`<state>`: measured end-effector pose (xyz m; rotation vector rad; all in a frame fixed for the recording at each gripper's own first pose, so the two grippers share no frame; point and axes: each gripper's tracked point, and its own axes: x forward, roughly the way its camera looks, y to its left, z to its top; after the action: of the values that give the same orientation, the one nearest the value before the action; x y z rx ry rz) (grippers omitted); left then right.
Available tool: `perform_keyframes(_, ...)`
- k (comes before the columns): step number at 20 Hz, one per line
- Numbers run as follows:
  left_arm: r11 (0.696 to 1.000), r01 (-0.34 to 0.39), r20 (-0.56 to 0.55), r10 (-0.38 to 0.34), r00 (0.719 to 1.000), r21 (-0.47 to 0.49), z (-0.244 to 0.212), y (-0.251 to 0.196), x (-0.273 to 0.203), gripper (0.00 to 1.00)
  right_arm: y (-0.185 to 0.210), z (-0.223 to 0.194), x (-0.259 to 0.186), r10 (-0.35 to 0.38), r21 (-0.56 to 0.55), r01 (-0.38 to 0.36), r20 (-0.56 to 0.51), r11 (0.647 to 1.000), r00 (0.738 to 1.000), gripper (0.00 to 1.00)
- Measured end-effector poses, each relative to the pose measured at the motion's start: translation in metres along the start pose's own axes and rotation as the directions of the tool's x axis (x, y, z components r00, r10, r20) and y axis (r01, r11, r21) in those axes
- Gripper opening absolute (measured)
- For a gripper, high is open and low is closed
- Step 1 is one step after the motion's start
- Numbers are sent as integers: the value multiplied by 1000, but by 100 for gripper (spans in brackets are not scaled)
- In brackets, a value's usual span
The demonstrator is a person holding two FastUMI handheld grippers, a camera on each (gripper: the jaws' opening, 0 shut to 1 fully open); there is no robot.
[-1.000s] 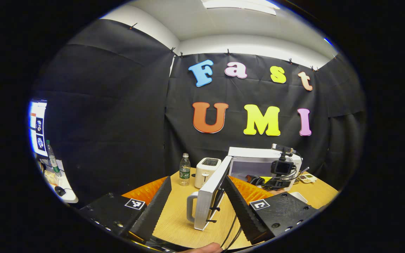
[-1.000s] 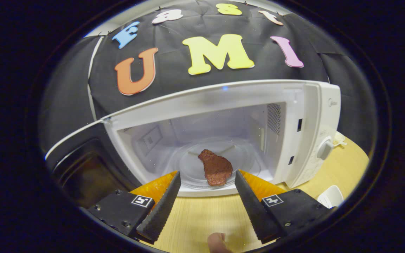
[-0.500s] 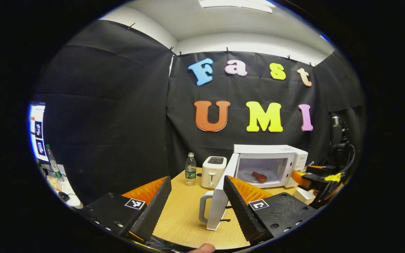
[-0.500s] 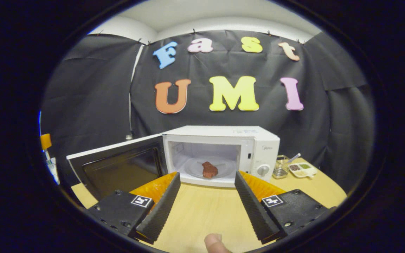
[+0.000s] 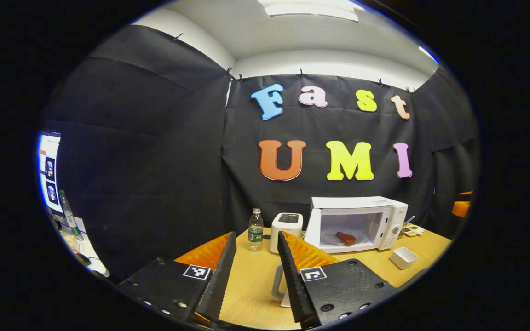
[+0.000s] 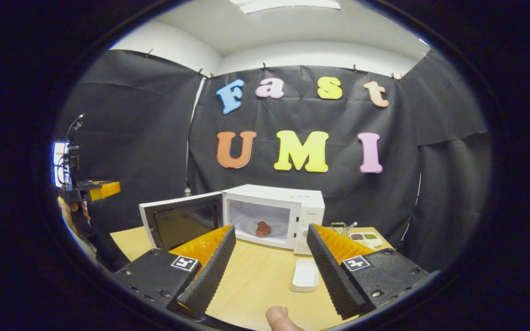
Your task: Open the microwave oven with the left hand, put the food in, and close the microwave oven.
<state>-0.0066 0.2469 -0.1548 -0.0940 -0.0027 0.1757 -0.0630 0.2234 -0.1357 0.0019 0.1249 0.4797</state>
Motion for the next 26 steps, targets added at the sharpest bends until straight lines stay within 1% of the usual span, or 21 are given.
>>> perform_keyframes(1, 1000, -1, -9, 1, 1000, 3, -6, 1, 3, 56, -9, 1, -9, -5, 2, 5, 0, 1000, 1000, 98)
perform_keyframes(2, 1000, 5, -19, -5, 1000, 13, -11, 1, 6, 40, -18, 2, -19, -10, 0, 10, 0, 1000, 1000, 98)
perform_keyframes(3, 1000, 13, -24, -13, 1000, 26, -17, 0, 9, 56, -26, 4, -27, -20, -2, 20, 6, 1000, 1000, 98)
perform_keyframes(4, 999, 26, -11, -25, 1000, 43, -14, 2, 11, 56, -39, 7, -34, -37, -2, 37, 14, 999, 999, 98)
perform_keyframes(6, 999, -14, -38, 15, 999, 31, -30, 16, 27, 0, -55, 9, -44, -61, 3, 61, 27, 998, 998, 99)
perform_keyframes(8, 1000, 11, -66, -12, 998, -13, -45, 12, 34, 11, -63, 8, -55, -69, 13, 69, 29, 998, 997, 99)
perform_keyframes(9, 999, 30, -77, -31, 997, -17, -52, 10, 38, 4, -68, 7, -60, -72, 16, 72, 29, 997, 997, 99)
perform_keyframes(12, 996, 88, -124, -88, 988, -8, -79, 4, 50, 0, -77, 8, -68, -77, 21, 77, 35, 997, 996, 99)
perform_keyframes(17, 989, 140, -197, -145, 970, -38, -119, -6, 67, 0, -79, 6, -74, -74, 10, 74, 39, 997, 996, 99)
perform_keyframes(20, 985, 168, -201, -173, 964, -44, -126, -11, 72, 0, -83, 7, -76, -89, 20, 88, 49, 996, 995, 99)
perform_keyframes(21, 988, 144, -192, -150, 970, -47, -124, -7, 74, 0, -84, 6, -76, -91, 25, 90, 50, 996, 995, 99)
perform_keyframes(23, 984, 157, -198, -172, 965, -87, -127, -17, 74, 0, -87, 5, -76, -94, 34, 92, 49, 995, 994, 99)
perform_keyframes(24, 984, 156, -193, -169, 967, -79, -126, -20, 74, 0, -88, 5, -77, -95, 37, 93, 47, 995, 994, 99)
perform_keyframes(25, 985, 162, -191, -172, 966, -67, -126, -21, 74, 10, -90, 4, -76, -98, 35, 97, 45, 995, 994, 99)
perform_keyframes(26, 983, 174, -192, -182, 964, -61, -126, -24, 72, 0, -93, 4, -76, -103, 37, 101, 45, 994, 994, 99)
